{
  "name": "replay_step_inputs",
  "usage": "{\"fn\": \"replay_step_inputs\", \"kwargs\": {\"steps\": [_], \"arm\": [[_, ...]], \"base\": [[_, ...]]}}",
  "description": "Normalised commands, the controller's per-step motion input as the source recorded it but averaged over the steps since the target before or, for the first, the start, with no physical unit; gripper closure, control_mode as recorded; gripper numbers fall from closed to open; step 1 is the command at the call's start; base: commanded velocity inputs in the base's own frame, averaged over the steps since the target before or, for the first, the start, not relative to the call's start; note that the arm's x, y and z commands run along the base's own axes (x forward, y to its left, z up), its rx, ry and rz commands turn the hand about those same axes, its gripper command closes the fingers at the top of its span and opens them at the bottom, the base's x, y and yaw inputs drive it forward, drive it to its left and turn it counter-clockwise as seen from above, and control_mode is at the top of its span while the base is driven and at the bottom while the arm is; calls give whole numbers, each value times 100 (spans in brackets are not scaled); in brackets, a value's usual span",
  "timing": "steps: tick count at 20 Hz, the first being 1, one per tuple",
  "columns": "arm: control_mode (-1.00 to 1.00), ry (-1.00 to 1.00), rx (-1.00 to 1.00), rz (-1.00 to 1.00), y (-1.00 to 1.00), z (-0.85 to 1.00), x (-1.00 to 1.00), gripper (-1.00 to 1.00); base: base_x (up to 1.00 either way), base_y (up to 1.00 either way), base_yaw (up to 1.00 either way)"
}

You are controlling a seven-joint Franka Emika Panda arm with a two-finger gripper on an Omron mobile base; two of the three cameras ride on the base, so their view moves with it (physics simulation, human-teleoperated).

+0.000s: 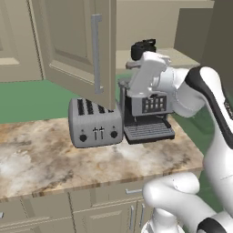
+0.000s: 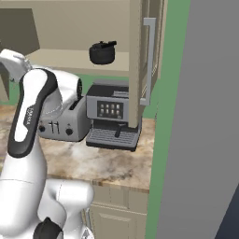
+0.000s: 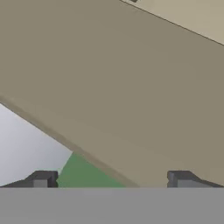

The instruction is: Open the cabinet, pick the kettle from the cabinet, and place it in the sink.

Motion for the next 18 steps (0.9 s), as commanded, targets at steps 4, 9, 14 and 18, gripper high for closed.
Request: {"fn": "replay_step_inputs", "kwargs": {"steps": [4,9,14,18], "arm": [[-100,7,3,25,33,-4,43,-100],[-100,1,0,21,40,-1,34,-100],[-100,0,-4,22,57,-6,13,-100],[-100,0,-12,20,72,-10,-2,-100]], "base": [[0,0,0],[0,0,0],[0,0,0],[0,0,0]]}}
